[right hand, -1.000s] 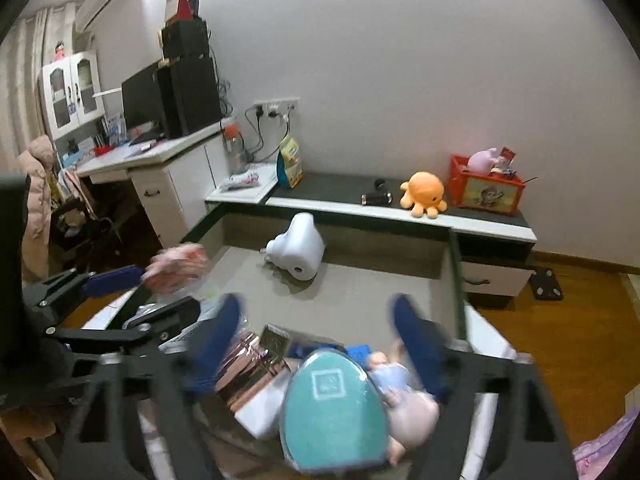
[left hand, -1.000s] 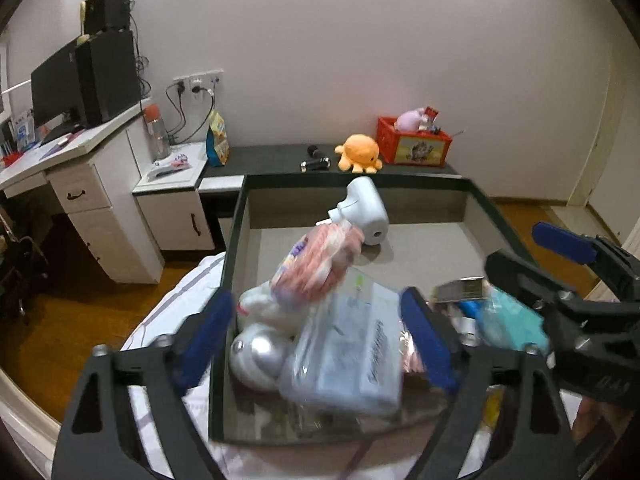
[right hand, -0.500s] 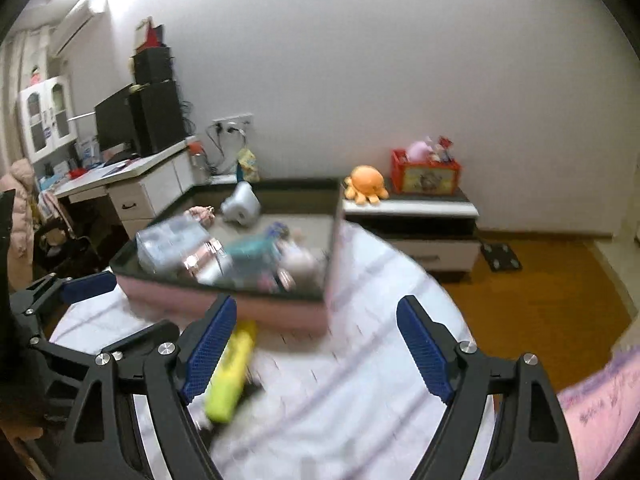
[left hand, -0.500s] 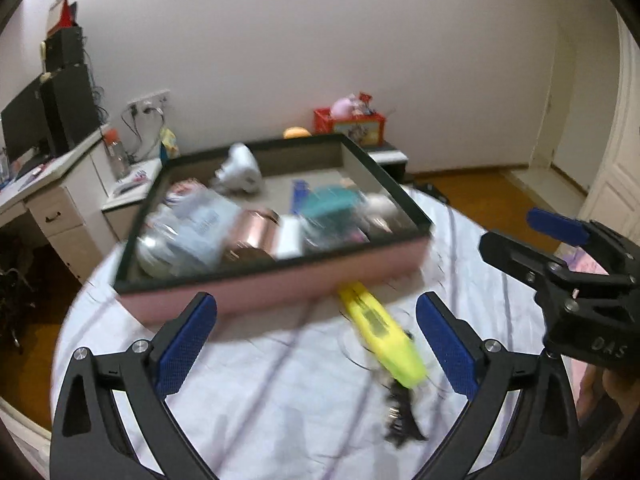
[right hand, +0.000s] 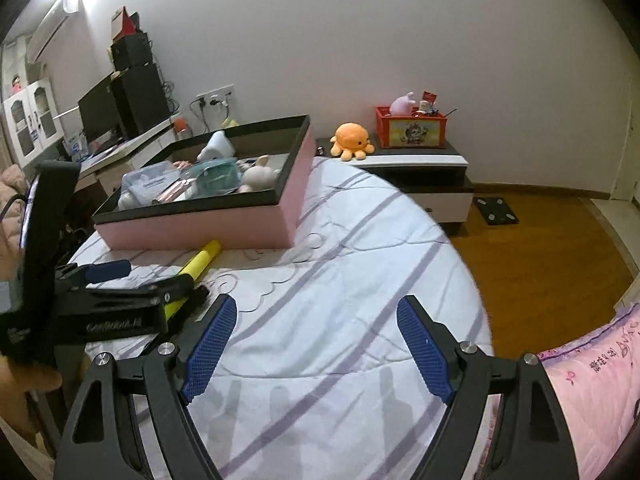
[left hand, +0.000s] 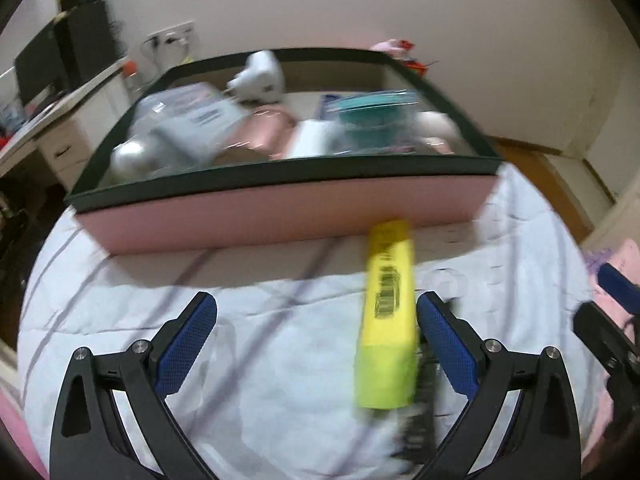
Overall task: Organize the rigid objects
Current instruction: 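Grasp the yellow highlighter with left tool while right tool grasps the black hair clip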
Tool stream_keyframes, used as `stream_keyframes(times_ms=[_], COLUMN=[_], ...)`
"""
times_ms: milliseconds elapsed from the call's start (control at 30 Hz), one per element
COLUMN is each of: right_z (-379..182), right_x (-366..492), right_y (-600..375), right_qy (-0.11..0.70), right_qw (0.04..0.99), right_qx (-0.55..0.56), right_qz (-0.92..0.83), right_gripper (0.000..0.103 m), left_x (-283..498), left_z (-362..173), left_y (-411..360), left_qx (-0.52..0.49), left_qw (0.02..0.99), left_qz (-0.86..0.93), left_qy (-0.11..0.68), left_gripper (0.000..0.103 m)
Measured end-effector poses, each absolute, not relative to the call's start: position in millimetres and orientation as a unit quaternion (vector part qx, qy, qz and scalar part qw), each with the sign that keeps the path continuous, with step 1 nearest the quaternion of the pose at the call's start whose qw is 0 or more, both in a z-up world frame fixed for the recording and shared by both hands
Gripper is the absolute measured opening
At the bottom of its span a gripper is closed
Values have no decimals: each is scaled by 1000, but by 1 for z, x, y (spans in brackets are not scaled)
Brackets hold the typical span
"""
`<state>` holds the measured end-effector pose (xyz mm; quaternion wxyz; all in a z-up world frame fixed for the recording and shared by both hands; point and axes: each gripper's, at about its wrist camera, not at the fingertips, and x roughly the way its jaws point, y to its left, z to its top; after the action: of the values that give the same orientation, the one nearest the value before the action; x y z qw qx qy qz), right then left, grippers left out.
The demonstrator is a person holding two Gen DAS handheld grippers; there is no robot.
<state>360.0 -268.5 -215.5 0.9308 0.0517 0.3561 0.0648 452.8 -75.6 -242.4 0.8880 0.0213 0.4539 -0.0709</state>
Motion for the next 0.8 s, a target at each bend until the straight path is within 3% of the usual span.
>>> stream_keyframes(times_ms=[233,333,400,467,567,800], right_z=[-224,-229,-230,-230,-231,-242], right_x=[362,361,360,359,359,369], right_y=[-231,-221,-214,-208,-197,-160], right_qy=[378,386,391,393,402,430], right_qw=[920,917,914,913,909,895], right_qx=[25,17,13,5,0,-16], right_qz=[100,103,107,105,108,116], right_gripper=[84,84,84,84,84,84], left_x=[455,457,453,449,445,412], left_z=[-251,-257,-253,-251,-249,-247], left_y=[-59,-67,-65,-61,-47,-12], left_qx=[22,47,45,45,38,32], left_qw=[884,885,888,890,890,890], left_qz=[-61,-67,-77,-80,-78,-70], left_qy=[463,458,452,447,447,450], left_gripper=[101,90,65,47,26,26])
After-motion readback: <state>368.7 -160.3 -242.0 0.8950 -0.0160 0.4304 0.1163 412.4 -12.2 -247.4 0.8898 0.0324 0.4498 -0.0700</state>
